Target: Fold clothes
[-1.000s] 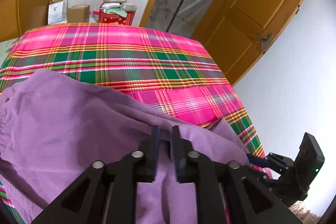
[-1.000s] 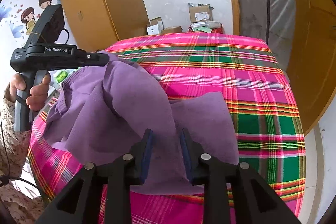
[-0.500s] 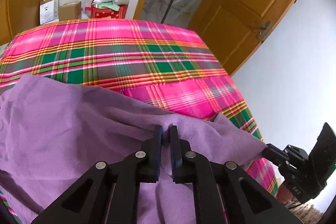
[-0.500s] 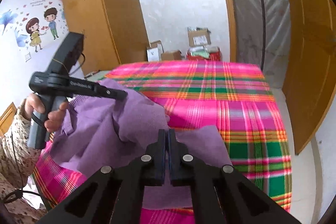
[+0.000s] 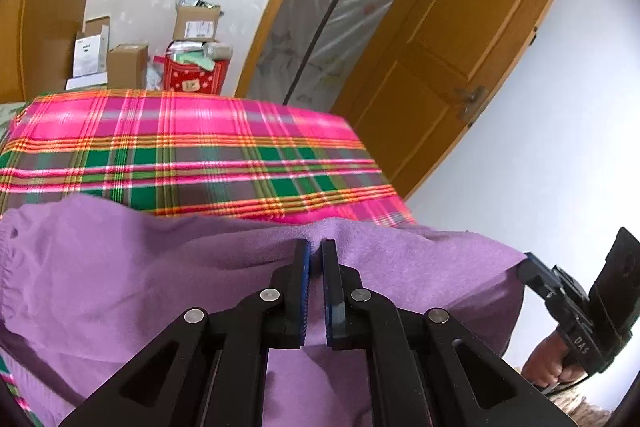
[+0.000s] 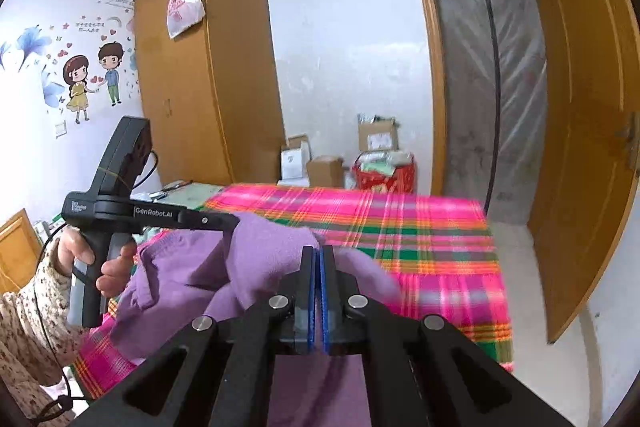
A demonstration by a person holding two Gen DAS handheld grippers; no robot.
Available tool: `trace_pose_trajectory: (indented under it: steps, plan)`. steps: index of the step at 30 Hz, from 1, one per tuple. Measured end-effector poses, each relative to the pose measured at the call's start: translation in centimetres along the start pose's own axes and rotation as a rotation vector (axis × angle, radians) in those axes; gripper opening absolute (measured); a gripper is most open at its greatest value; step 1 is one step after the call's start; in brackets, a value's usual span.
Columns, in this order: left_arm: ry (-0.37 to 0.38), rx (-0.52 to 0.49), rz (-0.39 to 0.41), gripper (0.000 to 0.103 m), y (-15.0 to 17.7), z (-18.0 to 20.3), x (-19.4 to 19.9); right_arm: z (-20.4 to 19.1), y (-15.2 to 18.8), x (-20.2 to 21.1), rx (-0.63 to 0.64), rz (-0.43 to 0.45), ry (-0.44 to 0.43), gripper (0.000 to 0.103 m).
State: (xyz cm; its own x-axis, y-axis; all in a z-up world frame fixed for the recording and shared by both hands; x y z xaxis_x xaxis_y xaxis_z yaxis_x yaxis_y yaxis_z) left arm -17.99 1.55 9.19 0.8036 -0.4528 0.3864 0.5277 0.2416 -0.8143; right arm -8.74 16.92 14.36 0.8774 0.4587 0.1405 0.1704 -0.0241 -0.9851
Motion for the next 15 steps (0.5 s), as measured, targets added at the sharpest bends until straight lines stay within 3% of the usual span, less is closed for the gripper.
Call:
trace_pose_trajectory:
  steps: [6, 12, 15]
  plan:
    - [0.005, 0.008, 0.036, 0.006, -0.9, 0.3, 0.1, 1.2, -0.4, -0.9, 0.007, -0.019, 0.066, 0.002]
    - [-0.061, 0.034, 0.001, 0.006, -0.5, -2.1, -2.1, 4.6, 2.7, -5.3, -0.039, -0.129, 0.159, 0.002]
    - [-0.055, 0.031, -0.032, 0.006, 0.5, -2.7, -3.3, 6.4, 3.7, -7.2, -0.043, -0.161, 0.2, 0.002]
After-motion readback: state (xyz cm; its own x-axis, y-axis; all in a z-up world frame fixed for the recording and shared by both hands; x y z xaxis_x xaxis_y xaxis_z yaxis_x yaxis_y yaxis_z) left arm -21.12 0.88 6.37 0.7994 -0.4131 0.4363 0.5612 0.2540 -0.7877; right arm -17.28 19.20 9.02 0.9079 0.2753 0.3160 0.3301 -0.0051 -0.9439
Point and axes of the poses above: each gripper's, at about its wrist camera, not at the fingertips, and x roughly against the way its jaws point, z to its right, y to its underside, the point moved 9 cm from there along -x, roughly the way its jaws point, and after that the axes turned 15 degrees about z, right-handed, at the moved point
